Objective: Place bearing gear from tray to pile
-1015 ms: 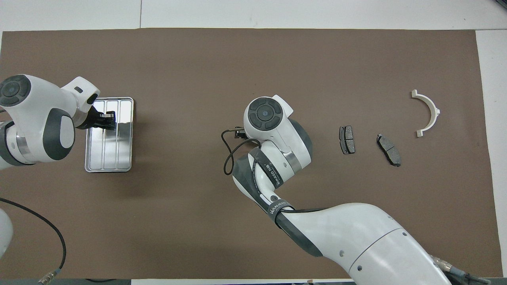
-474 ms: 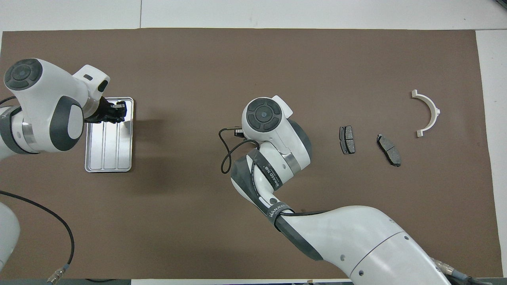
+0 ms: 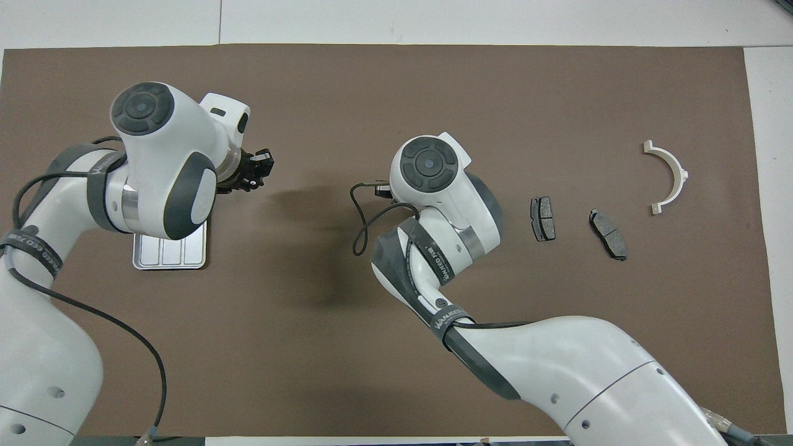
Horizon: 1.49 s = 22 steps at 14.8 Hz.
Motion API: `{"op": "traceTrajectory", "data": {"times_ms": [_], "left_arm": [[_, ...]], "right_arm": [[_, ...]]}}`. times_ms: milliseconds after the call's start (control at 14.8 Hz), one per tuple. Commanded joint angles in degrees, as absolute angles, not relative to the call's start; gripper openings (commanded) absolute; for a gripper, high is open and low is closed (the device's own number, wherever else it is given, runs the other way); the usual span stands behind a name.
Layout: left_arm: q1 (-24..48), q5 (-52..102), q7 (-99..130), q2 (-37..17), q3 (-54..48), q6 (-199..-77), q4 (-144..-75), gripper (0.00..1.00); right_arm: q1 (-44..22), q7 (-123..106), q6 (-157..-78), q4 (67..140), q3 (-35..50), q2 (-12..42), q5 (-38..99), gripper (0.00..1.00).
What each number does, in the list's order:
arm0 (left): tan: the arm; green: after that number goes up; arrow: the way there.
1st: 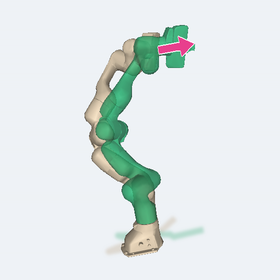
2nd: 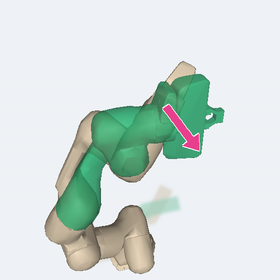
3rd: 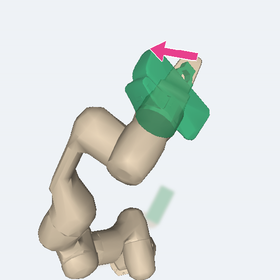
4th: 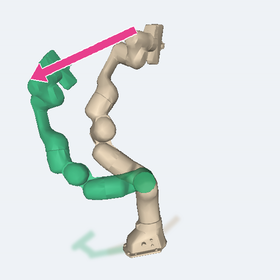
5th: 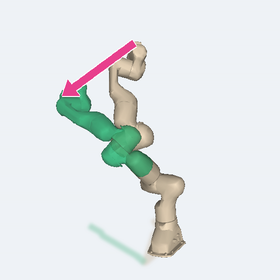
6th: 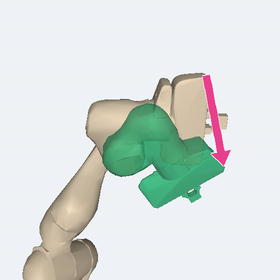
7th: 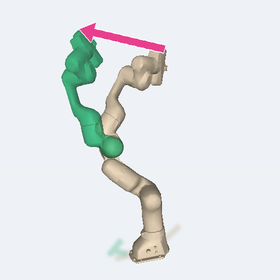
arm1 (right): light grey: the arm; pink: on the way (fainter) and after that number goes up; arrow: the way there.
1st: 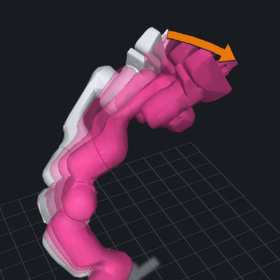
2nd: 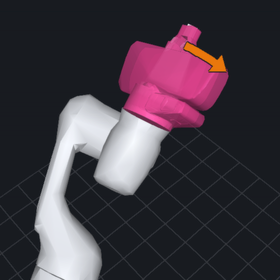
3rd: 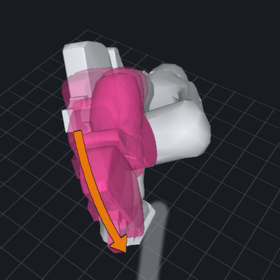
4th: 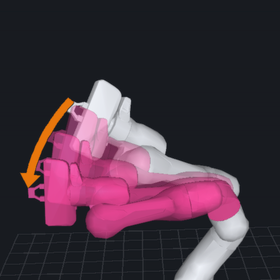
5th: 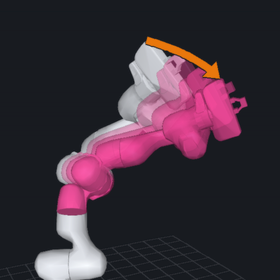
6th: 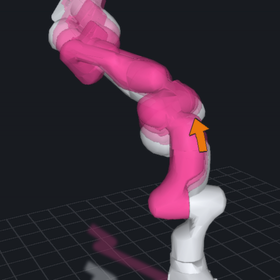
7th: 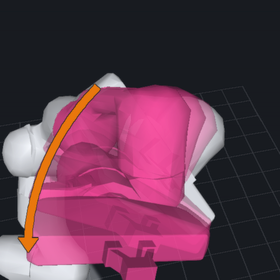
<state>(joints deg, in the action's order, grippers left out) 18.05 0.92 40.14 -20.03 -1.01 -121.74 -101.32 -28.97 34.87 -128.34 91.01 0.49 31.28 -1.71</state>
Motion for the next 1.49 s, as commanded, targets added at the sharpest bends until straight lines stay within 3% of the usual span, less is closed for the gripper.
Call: {"op": "traceTrajectory", "data": {"times_ms": [0,203,474,744,1083,1421], "left_arm": [[23.4,1.0,48.0,-20.3,-0.1,-119.8,-97.9,0.13],[28.5,2.5,53.7,-22.1,-0.1,-119.3,-94.1,0.13],[35.2,3.3,61.0,-28.9,0.3,-117.2,-86.1,0.13],[39.7,3.3,62.1,-30.1,0.2,-117.9,-85.8,0.13],[40.9,3.5,63.5,-29.9,-0.1,-123.7,-91.0,0.13],[42.2,4.9,65.0,-34.5,0.3,-123.3,-86.8,0.13]], "right_arm": [[-23.3,26.7,-125.3,91.2,1.2,27.4,-2.1,0.00],[-16.4,13.8,-121.7,89.0,1.3,26.4,-1.5,0.00],[-8.4,-0.8,-119.2,87.9,1.5,25.1,-1.3,0.00],[-1.9,-11.1,-118.7,88.5,1.5,25.0,-1.1,0.00],[1.3,-15.2,-120.2,93.2,1.5,23.5,-0.9,0.00],[1.3,-14.7,-127.7,101.5,1.5,20.9,-0.9,0.00]]}}
